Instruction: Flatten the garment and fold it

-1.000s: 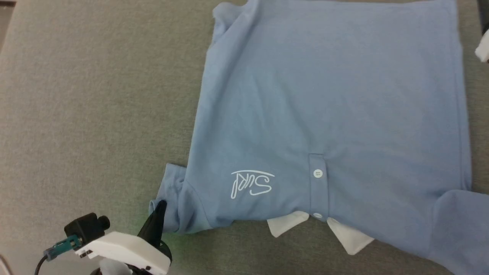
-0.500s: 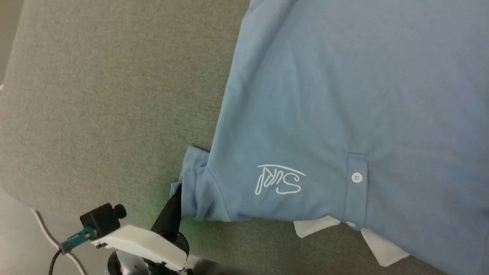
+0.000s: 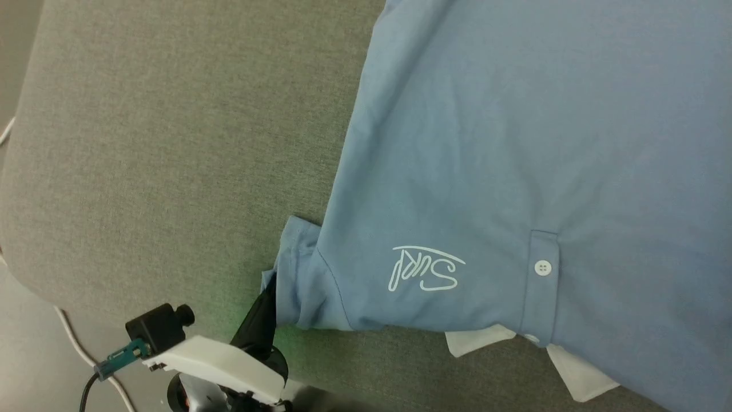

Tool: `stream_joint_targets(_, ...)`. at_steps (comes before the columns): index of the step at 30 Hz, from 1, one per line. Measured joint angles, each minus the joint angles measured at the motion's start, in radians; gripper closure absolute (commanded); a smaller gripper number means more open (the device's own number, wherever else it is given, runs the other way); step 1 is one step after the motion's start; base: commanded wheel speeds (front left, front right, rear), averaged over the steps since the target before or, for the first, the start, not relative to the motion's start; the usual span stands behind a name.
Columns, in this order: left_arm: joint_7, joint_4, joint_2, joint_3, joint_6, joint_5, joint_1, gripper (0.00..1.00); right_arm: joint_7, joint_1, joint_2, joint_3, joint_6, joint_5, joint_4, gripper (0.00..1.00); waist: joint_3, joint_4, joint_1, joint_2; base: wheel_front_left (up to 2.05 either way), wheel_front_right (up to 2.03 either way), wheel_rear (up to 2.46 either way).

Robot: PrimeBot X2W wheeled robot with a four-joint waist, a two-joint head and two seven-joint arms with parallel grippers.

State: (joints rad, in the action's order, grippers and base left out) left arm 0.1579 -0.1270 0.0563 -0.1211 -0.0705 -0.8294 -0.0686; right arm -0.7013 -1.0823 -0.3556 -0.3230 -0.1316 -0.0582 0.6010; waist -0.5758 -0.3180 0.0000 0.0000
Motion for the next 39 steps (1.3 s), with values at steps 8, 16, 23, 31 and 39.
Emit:
stream_joint_targets(8,0.011,0.036,0.032,0.036,-0.027,0.0,-0.039,1.0,0.375,0.259,0.045,-0.095,0.0,0.09,-0.117,1.0,0.098,0.024,0.0,0.0,0.0,0.0,0.0)
stream_joint_targets(16,0.049,0.016,0.073,0.062,-0.061,-0.003,-0.124,1.0,0.492,0.549,0.144,-0.244,0.0,0.088,-0.262,1.0,0.222,0.071,-0.0001,0.0,0.0,0.0,0.0)
stream_joint_targets(23,0.072,-0.018,0.092,0.074,-0.081,-0.007,-0.177,1.0,0.247,0.795,0.245,-0.371,0.0,0.026,-0.409,1.0,0.316,0.124,-0.0003,0.0,0.0,0.0,0.0)
stream_joint_targets(31,0.087,-0.042,0.104,0.075,-0.091,-0.007,-0.196,1.0,-0.039,0.979,0.301,-0.404,0.0,0.05,-0.485,1.0,0.37,0.182,-0.0003,0.0,0.0,0.0,0.0)
stream_joint_targets(39,0.089,-0.048,0.107,0.069,-0.092,-0.007,-0.195,1.0,0.091,0.992,0.303,-0.312,0.0,0.106,-0.5,0.0,0.364,0.201,-0.0001,0.0,0.0,0.0,0.0)
